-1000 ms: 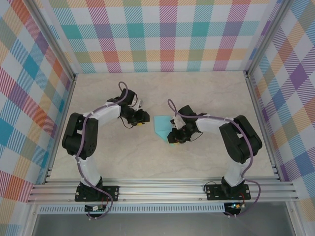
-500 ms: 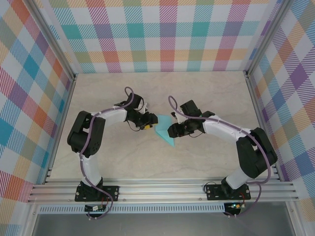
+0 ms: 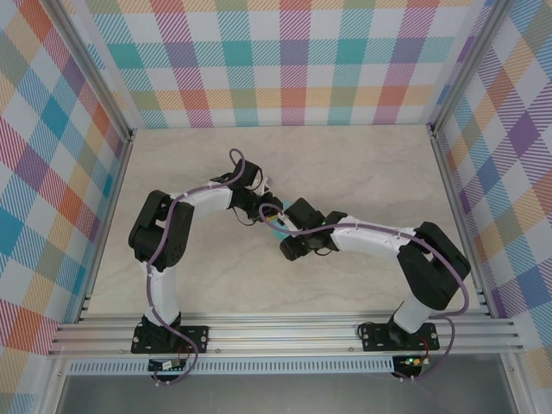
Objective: Fold a paper plane with a square sheet of paper (fold left side to right side)
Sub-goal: Fourth fold the wing at the center of the table.
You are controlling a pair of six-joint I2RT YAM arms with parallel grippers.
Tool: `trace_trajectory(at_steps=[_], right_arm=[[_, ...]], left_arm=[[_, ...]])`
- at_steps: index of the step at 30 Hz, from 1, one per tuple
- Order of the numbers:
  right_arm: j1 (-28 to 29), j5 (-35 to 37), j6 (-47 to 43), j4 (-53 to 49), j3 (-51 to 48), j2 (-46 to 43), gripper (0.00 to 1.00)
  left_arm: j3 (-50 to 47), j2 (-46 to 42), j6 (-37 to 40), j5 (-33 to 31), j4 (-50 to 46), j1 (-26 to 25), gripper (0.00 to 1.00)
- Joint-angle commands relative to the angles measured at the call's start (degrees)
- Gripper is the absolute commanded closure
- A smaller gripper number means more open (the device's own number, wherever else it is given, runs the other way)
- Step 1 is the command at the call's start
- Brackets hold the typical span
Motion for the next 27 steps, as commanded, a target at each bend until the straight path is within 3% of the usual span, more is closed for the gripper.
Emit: trace_trajectory(at_steps=[1, 19, 27], right_arm=[[0.8, 6.6, -1.1, 3.5, -0.5, 0.7, 0.46], [1.3, 8.6, -1.2, 7.1, -0.9, 6.1, 0.47], [1.3, 10.2, -0.6, 7.3, -1.6, 6.8, 0.57]], left_arm=[[1.3, -0.5, -1.1, 1.3, -1.3, -0.2, 0.78], [3.4, -0.2, -3.7, 3.6, -1.3, -0.2, 0.78], [4.6, -0.3, -3.2, 3.1, -2.3, -0.1, 0.75]])
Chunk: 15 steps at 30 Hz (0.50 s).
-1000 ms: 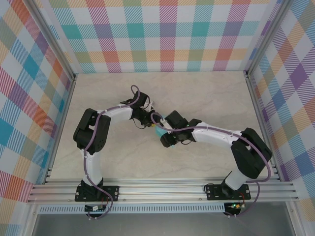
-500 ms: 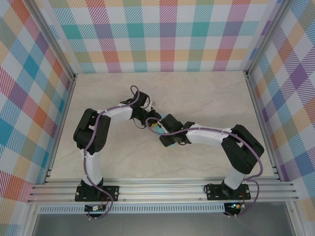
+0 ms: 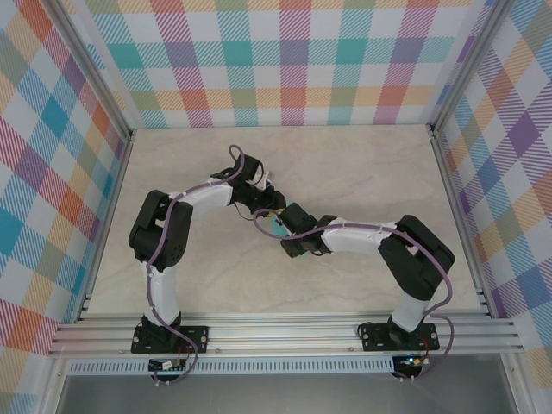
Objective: Fold a paper plane with a square sheet of paper (fold left side to right side)
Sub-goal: Fourth fold the wing at the center of the table.
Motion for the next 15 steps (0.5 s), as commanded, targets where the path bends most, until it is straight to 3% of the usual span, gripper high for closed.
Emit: trace_trajectory(at_steps=[1, 11, 15], right_arm=[[0.3, 1.3, 0.1, 1.0, -1.2, 1.0, 0.58], [0.0, 0.1, 1.5, 2.0, -2.8, 0.7, 0.82], [-0.7, -1.9, 2.6, 2.6, -3.6, 0.2, 0.87]], left_arm=[[1.6, -0.4, 0.1, 0.5, -2.0, -0.1, 0.73], [-0.8, -5.2, 2.6, -1.2, -4.4, 3.0, 0.58], [-3.0, -8.0, 3.2, -1.5, -4.6, 5.4, 0.50]])
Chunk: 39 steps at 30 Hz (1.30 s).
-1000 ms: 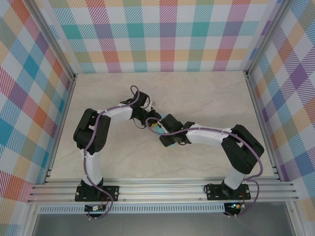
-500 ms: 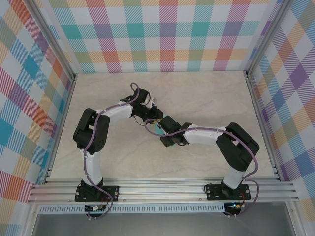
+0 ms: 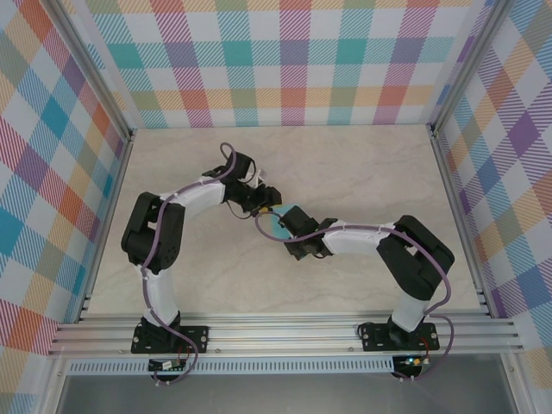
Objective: Fold a paper plane with a square sheet of paper (fold left side to right side)
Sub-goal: Fourth fold the wing at the center of the table.
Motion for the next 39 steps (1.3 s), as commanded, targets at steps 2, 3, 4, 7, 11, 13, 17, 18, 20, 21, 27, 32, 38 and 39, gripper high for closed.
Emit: trace_trajectory(at_steps=[2, 3, 4, 7, 11, 13, 17, 18, 20, 21, 27, 32, 38, 39], right_arm=[[-0.8, -3.2, 2.1, 0.8, -1.8, -0.1, 0.88], [-1.0, -3.9, 2.6, 1.4, -2.4, -0.3, 0.88], [-1.3, -4.5, 3.0, 1.9, -2.8, -0.6, 0.88], [-3.0, -8.1, 4.5, 3.8, -4.8, -1.8, 0.88], [-4.5, -11.0, 5.7, 5.0, -6.5, -2.7, 0.88], [-4.6, -11.4, 5.9, 5.4, -7.1, -2.6, 0.88], [-4.7, -12.2, 6.3, 5.8, -7.7, -2.3, 0.87], [-4.8, -12.2, 6.3, 6.0, -7.8, -2.3, 0.87], [-4.9, -12.2, 6.3, 6.0, -7.8, -2.3, 0.87], [-5.0, -12.3, 6.2, 6.0, -7.8, -2.3, 0.87], [-5.1, -12.3, 6.5, 6.2, -8.2, -2.0, 0.87], [-5.3, -12.6, 6.6, 6.4, -8.4, -2.0, 0.87], [-5.3, -12.9, 6.5, 6.5, -8.4, -1.6, 0.87], [-5.3, -13.0, 6.5, 6.5, -8.4, -1.5, 0.87]], left_arm=[[-2.8, -5.6, 1.4, -0.5, -0.9, 3.1, 0.47], [-3.3, -6.2, 1.4, -0.8, -0.9, 3.6, 0.47], [-4.0, -6.7, 1.4, -0.9, -0.7, 3.9, 0.46], [-6.0, -7.4, 0.9, -0.4, 0.6, 4.0, 0.48], [-8.6, -6.1, -0.2, 1.5, 3.1, 2.2, 0.54], [-8.8, -5.0, -0.4, 2.1, 5.3, 0.7, 0.57], [-8.9, -2.9, -1.6, 2.2, 6.5, -2.1, 0.65], [-8.8, -2.3, -1.8, 2.0, 6.8, -2.5, 0.67], [-8.7, -1.0, -2.2, 2.0, 7.3, -3.5, 0.70], [-8.3, -0.2, -2.4, 2.1, 7.3, -3.9, 0.72], [-6.6, 2.4, -2.1, 1.0, 6.4, -5.5, 0.76], [-6.1, 3.8, -2.2, 1.0, 6.6, -5.9, 0.70], [-4.3, 5.7, -2.8, 1.5, 7.6, -7.1, 0.66], [-4.0, 6.0, -2.8, 1.3, 7.6, -7.3, 0.66]])
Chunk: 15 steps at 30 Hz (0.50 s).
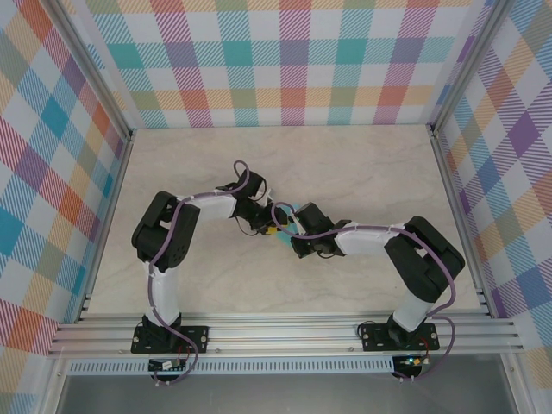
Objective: Fold a paper plane with a square sheet of paper (fold left side to right side)
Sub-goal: Fourth fold the wing at the center of the table.
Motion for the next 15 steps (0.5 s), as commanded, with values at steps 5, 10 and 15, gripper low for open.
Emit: trace_trajectory(at_steps=[5, 10, 15], right_arm=[[-0.3, -2.0, 1.0, -2.3, -2.3, 1.3, 0.86], [-0.4, -2.5, 1.2, -1.6, -2.9, 1.1, 0.82], [-1.2, -4.1, 1.6, -0.8, -3.5, 0.0, 0.80]], left_arm=[[2.8, 2.5, -0.5, 0.2, 0.9, -1.5, 0.65], [3.5, 3.6, -0.5, -0.1, 0.6, -2.1, 0.65], [3.6, 4.2, 0.2, -1.1, -0.4, -2.1, 0.64]])
